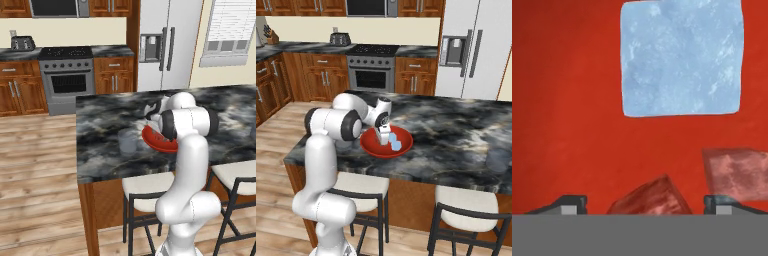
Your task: There are four ice cubes in the ice bowl. Place two ice cubes in each glass of water.
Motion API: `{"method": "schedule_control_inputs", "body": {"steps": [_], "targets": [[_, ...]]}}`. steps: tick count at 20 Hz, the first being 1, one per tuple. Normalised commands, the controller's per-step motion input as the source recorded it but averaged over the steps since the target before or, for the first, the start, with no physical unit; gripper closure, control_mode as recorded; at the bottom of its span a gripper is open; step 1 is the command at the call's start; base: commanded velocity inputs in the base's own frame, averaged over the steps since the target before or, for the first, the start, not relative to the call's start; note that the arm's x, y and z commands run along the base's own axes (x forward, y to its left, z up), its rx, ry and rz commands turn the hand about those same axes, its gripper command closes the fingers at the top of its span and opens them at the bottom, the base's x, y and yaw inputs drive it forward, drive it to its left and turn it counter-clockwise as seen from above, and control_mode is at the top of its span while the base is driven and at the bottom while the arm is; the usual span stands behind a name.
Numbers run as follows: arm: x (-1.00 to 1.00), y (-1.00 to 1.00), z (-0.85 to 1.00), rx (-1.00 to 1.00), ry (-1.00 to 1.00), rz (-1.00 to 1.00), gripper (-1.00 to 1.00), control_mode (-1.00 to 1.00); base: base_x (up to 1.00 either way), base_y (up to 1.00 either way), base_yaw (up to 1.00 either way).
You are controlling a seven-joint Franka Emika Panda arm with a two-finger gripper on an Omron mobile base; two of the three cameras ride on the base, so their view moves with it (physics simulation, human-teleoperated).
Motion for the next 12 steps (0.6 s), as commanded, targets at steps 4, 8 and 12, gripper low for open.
{"method": "schedule_control_inputs", "body": {"steps": [4, 8, 12], "targets": [[0.00, 0.00, -0.48, 0.00, 0.01, 0.00, 1.00, -1.00, 0.00, 0.00, 0.00], [0.00, 0.00, -0.37, 0.00, 0.00, 0.00, 1.00, -1.00, 0.00, 0.00, 0.00], [-0.08, 0.00, 0.01, 0.00, 0.00, 0.00, 1.00, -1.00, 0.00, 0.00, 0.00]]}}
